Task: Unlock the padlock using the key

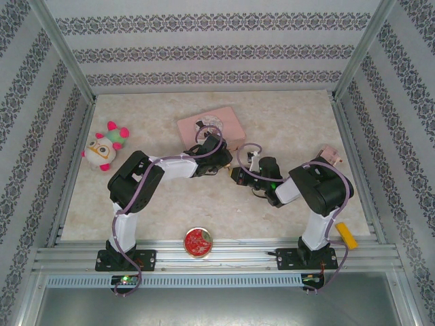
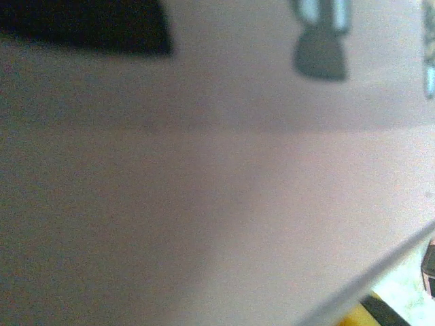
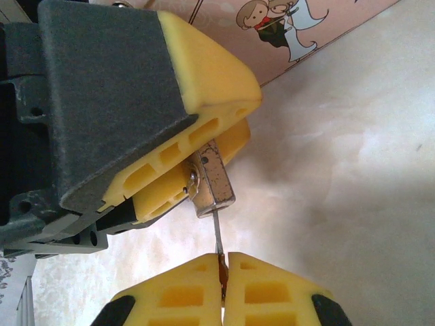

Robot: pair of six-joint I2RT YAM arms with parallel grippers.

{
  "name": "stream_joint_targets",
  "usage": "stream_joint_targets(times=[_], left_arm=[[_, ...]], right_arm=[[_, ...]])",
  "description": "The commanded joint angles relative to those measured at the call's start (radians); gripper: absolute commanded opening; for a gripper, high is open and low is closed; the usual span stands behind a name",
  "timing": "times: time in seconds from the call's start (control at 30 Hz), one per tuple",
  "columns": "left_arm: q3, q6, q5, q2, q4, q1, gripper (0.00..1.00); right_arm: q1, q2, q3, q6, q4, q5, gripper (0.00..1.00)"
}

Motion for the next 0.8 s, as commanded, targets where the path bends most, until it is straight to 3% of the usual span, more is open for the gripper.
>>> stream_joint_targets(times=[0.0, 0.4, 0.77], left_arm=[[-0.029, -0.066, 0.156, 0.019, -0.004, -0.028, 0.11], [-0.037, -0.071, 0.175, 0.016, 0.005, -0.028, 0.11], [-0.028, -0.092, 0.184, 0.024, 0.011, -0.03, 0.11]], right_arm=[[-0.019, -0.011, 0.094, -0.018, 0.157, -0.006, 0.0], [-0.062, 0.016, 0.134, -0.051, 0.099, -0.106, 0.0], [0.007, -0.047, 0.128, -0.185, -0.023, 0.091, 0.0]])
